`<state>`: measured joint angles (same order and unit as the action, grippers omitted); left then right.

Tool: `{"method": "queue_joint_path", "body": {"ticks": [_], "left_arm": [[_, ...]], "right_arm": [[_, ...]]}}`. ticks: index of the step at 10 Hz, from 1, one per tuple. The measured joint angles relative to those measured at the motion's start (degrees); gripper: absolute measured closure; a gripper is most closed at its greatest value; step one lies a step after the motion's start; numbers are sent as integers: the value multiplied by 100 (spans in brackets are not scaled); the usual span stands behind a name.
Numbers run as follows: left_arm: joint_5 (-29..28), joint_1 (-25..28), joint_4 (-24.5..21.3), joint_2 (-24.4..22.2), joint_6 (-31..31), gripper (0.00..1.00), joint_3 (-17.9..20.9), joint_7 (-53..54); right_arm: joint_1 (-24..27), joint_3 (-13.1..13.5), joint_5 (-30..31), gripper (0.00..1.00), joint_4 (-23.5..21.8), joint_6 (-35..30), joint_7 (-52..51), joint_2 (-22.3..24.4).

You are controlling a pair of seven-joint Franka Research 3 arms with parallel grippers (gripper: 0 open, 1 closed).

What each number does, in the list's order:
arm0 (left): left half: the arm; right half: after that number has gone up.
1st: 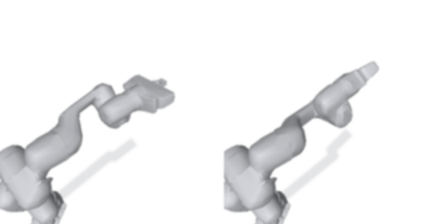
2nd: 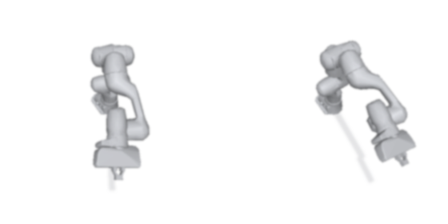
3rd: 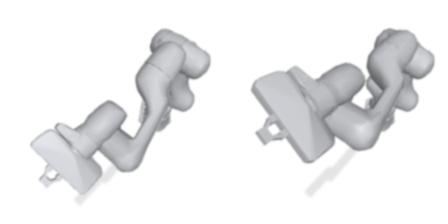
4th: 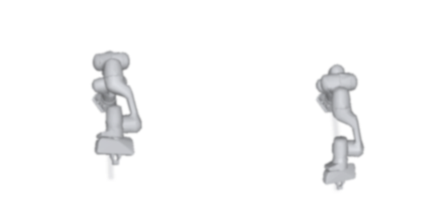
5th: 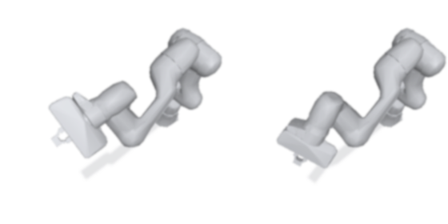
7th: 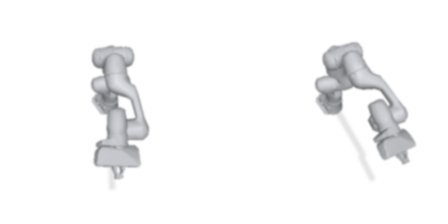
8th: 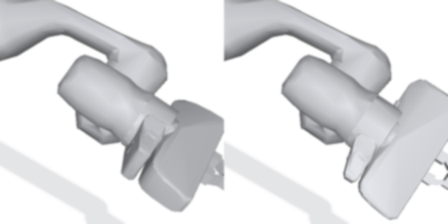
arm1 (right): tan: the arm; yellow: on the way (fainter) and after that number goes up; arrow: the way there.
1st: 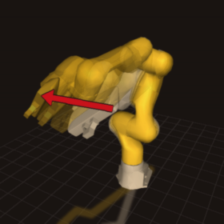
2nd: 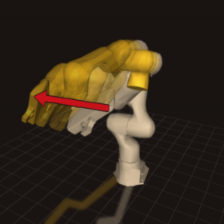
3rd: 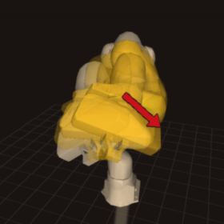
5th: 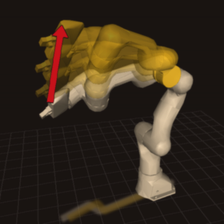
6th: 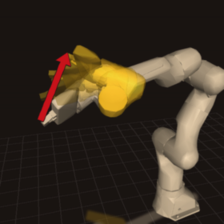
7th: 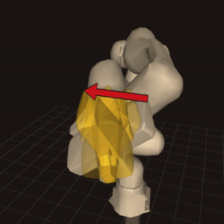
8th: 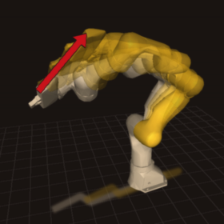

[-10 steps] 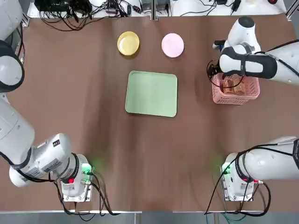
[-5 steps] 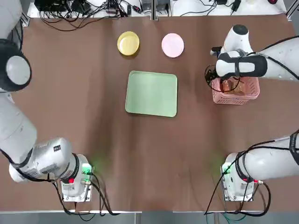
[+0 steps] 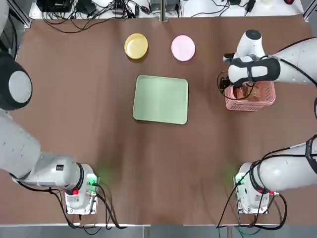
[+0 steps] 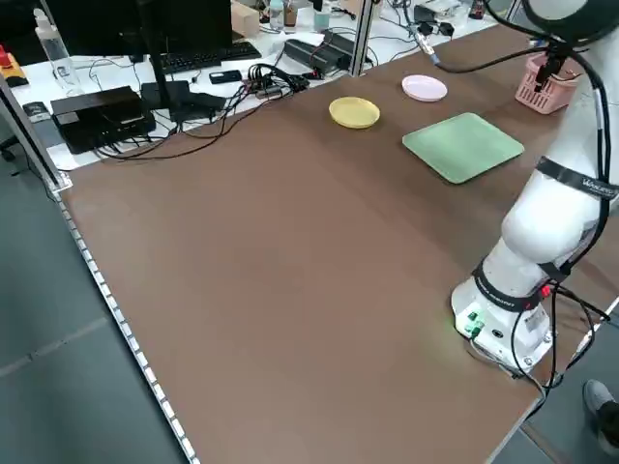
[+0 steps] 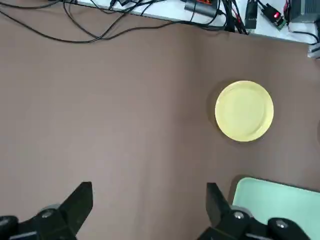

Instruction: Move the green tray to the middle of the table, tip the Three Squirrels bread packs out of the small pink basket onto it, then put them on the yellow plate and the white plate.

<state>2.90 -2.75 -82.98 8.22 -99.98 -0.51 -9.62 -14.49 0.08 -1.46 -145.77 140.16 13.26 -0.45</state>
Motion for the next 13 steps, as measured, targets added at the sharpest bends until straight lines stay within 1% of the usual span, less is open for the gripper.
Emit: {"method": "queue_joint_path", "body": {"ticks": [1,3,4,5,7,9,11,13], "left_arm": [[0,-12,-187,-157,1,0,0,51],[0,-11,-328,-297,35,0,8,144],[0,-11,-330,-307,50,0,10,153],[0,-14,-340,-306,59,0,10,151],[0,-54,-352,-304,60,0,3,144],[2,-118,-352,-304,60,0,-93,138],[3,-166,-352,-304,114,0,-239,127],[5,-195,-352,-304,221,0,-369,124]], "right_arm": [[16,4,0,36,-1,-4,2,-6],[91,18,0,72,-1,-39,2,-9],[98,18,0,86,1,-103,2,-9],[100,17,0,92,13,-148,2,-5],[98,7,1,93,61,-238,2,51],[88,-17,0,93,287,-668,2,257],[64,-36,-2,93,765,-1284,2,486],[20,-42,-150,93,1409,-1982,3,614]]}}
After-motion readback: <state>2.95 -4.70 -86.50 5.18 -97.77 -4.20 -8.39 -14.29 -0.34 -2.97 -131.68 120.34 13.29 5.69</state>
